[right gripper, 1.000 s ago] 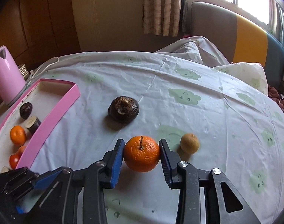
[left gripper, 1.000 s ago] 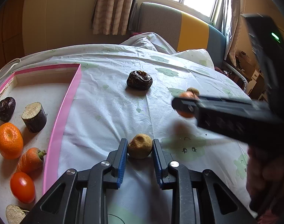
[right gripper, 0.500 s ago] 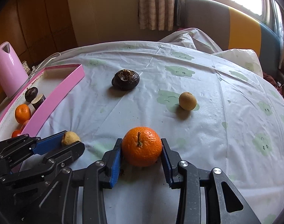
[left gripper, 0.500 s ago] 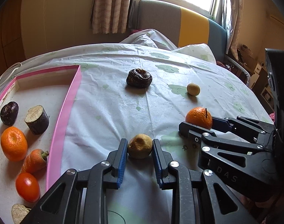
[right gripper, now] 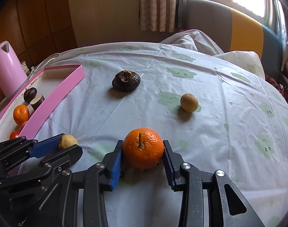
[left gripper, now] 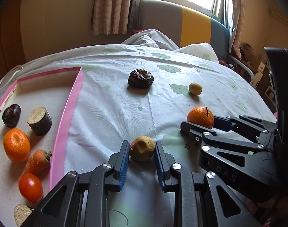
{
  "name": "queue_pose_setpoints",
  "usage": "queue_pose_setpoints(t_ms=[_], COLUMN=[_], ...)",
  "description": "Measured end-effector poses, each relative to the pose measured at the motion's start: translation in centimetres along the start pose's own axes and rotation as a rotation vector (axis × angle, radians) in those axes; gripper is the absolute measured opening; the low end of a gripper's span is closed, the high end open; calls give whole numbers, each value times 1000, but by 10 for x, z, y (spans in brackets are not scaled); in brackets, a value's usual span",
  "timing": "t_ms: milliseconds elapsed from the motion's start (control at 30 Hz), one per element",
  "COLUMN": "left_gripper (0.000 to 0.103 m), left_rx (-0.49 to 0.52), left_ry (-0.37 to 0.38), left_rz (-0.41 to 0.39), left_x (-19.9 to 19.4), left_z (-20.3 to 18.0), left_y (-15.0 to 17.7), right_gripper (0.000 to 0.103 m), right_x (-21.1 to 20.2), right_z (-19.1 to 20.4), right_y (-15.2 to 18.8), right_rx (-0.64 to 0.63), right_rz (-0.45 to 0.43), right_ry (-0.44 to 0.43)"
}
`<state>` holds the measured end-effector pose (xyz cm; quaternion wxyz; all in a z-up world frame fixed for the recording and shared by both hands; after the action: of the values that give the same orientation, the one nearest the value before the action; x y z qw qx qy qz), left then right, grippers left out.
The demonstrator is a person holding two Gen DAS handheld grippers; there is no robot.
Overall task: Organize fruits
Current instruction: 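Place the tan fruit in the pink tray with the left gripper while the right holds the mandarin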
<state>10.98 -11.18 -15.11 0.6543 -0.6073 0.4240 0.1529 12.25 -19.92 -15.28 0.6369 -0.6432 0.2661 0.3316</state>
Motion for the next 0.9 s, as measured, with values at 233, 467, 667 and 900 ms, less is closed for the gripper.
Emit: queue_pose_setpoints(t_ms=[233, 467, 667, 900], left_gripper=[26, 26, 26, 26], left_rx=[-4, -52, -199, -328], left_ry=[18, -11, -114, -194], left_rz=[-23, -52, -45, 11], left_x=[-24, -63, -88, -83], left_z=[2, 35, 112, 195], left_y=[-7, -24, -19, -5], right_gripper=[39, 39, 39, 39], right_x=[0, 0, -1, -1], right_z=[1, 0, 0, 0], right_y=[0, 1, 1, 1], right_rx=[-5, -15, -15, -16], right_rz=[-3, -4, -6, -6], right_ry=[4, 15, 15, 16])
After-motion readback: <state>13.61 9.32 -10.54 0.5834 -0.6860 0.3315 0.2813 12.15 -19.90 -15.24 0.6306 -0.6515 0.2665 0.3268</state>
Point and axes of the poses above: each gripper's, at about its wrist camera, not at the fingertips, and x roughly the way its jaws point, z to its left, y to its underside, the point moved 10 cm from there along x, roughly the way its jaws point, and after that the axes turned 1 degree about x, right-handed, at the moved point
